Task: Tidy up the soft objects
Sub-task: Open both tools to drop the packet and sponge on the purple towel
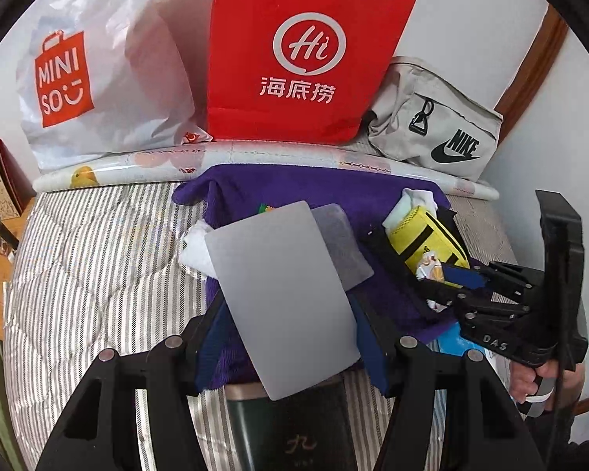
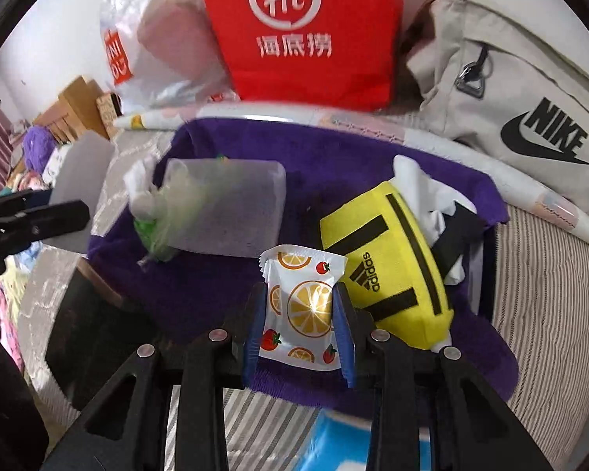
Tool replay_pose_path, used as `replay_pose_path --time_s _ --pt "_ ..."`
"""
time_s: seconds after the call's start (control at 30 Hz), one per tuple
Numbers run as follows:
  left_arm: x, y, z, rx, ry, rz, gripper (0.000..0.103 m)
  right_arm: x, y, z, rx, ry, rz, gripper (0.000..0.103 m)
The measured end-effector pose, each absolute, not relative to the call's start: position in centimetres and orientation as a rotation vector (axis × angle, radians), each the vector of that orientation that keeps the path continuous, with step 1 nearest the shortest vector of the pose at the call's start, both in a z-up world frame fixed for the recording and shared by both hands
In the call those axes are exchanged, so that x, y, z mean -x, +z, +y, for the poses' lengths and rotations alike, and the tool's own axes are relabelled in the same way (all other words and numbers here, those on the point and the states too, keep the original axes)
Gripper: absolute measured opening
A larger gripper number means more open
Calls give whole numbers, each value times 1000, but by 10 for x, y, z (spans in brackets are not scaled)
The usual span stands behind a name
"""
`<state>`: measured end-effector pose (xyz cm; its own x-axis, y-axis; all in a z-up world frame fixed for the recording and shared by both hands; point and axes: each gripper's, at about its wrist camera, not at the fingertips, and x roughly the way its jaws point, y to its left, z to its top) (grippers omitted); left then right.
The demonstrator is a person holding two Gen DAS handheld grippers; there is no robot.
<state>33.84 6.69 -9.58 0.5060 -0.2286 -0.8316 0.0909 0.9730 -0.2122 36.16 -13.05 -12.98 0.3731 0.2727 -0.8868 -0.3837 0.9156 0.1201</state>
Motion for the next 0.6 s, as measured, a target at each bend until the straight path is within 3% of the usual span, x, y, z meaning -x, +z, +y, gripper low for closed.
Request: replay_pose_path --time_s 0.3,0.4,0.6 --pt "-355 -102 63 152 -232 1034 59 -379 -146 -120 147 418 1167 36" --pt "-359 -105 60 148 -236 1046 59 -381 -151 -117 152 425 1191 48" --pt "-366 -109 53 125 -241 1060 59 -384 -152 -122 81 446 1197 56"
